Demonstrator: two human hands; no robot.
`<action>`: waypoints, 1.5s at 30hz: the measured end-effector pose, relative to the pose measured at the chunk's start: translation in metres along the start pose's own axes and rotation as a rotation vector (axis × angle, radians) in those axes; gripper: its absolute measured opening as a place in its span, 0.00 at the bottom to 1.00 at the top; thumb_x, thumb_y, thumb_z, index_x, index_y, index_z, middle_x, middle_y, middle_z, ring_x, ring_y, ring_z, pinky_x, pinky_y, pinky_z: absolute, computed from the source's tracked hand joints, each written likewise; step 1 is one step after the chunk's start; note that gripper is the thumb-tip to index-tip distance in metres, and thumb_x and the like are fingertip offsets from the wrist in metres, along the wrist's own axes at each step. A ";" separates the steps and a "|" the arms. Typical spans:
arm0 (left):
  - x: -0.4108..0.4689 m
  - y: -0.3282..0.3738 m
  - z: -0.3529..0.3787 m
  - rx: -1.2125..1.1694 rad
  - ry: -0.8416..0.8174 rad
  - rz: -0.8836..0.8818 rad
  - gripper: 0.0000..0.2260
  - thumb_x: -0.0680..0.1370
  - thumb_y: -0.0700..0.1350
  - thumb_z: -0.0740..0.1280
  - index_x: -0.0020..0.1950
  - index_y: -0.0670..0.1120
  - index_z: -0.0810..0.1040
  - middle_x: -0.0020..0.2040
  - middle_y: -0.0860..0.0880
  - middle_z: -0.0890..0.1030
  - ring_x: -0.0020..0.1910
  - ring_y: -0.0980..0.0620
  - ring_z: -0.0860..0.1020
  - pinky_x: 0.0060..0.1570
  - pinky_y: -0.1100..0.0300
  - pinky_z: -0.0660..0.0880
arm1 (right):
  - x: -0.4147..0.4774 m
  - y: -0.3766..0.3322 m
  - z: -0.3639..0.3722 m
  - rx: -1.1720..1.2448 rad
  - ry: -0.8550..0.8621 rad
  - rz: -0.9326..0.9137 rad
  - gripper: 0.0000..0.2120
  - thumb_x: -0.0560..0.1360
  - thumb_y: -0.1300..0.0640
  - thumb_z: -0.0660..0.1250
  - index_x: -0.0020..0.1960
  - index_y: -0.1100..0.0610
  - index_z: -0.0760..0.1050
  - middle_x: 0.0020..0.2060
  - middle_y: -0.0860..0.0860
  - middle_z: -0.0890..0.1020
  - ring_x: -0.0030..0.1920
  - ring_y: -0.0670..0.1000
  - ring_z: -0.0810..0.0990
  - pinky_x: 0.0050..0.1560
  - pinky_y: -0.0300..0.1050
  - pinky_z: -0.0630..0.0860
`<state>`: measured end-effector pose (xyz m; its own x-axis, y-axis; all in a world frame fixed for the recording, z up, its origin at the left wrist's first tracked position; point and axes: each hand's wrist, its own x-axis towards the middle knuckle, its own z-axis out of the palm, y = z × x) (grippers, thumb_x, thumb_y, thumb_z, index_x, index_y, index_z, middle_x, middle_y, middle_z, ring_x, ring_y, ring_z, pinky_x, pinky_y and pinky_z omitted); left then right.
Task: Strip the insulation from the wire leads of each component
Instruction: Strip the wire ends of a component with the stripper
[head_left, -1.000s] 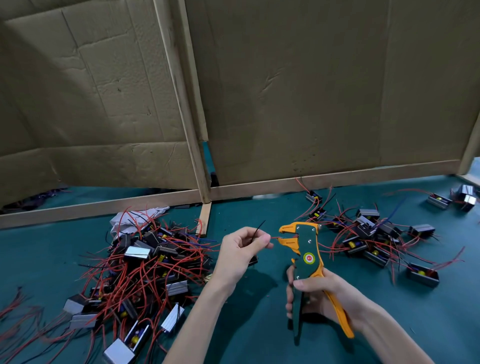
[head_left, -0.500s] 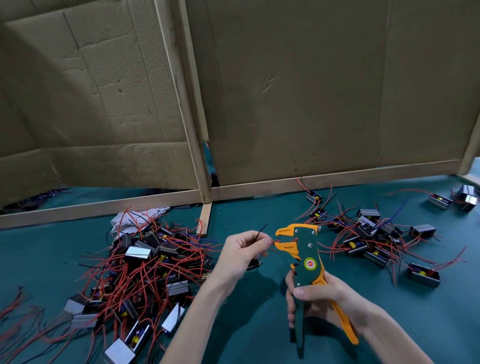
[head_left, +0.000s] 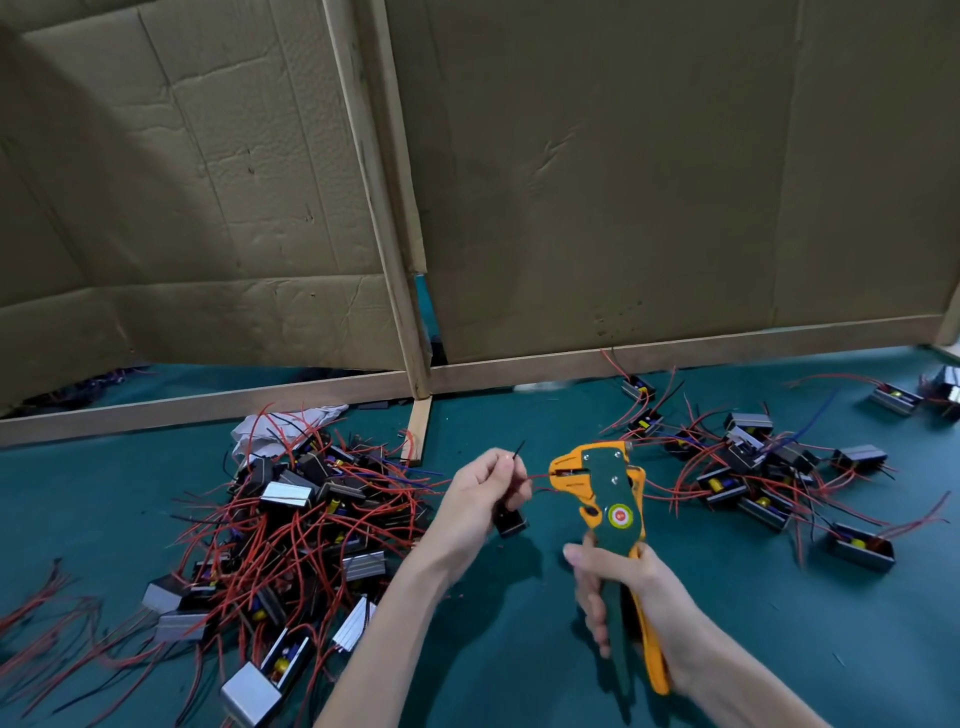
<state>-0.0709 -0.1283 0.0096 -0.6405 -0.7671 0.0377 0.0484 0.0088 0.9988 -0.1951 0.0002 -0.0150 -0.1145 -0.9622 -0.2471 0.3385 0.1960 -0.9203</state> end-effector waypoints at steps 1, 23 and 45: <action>0.001 -0.002 0.001 0.017 0.011 0.016 0.12 0.83 0.43 0.54 0.42 0.44 0.71 0.31 0.55 0.73 0.33 0.55 0.65 0.37 0.62 0.64 | 0.000 -0.004 -0.002 0.070 -0.047 -0.001 0.14 0.63 0.54 0.73 0.32 0.61 0.71 0.26 0.60 0.71 0.24 0.56 0.72 0.26 0.45 0.73; -0.002 0.015 -0.006 0.243 -0.019 0.168 0.06 0.77 0.43 0.69 0.40 0.49 0.81 0.31 0.57 0.73 0.31 0.59 0.67 0.35 0.69 0.65 | -0.002 -0.014 -0.021 0.130 -0.278 0.002 0.16 0.63 0.63 0.75 0.47 0.65 0.74 0.37 0.69 0.77 0.35 0.64 0.79 0.41 0.60 0.78; 0.005 -0.004 -0.010 0.364 0.050 0.112 0.07 0.78 0.43 0.67 0.41 0.50 0.81 0.29 0.59 0.73 0.30 0.59 0.67 0.35 0.65 0.65 | -0.001 -0.004 0.001 0.065 -0.008 0.082 0.12 0.63 0.55 0.73 0.37 0.61 0.73 0.29 0.63 0.75 0.26 0.58 0.75 0.30 0.50 0.76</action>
<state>-0.0665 -0.1390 0.0054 -0.6082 -0.7786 0.1547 -0.1651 0.3146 0.9347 -0.1954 0.0005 -0.0107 -0.0763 -0.9452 -0.3176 0.4067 0.2613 -0.8754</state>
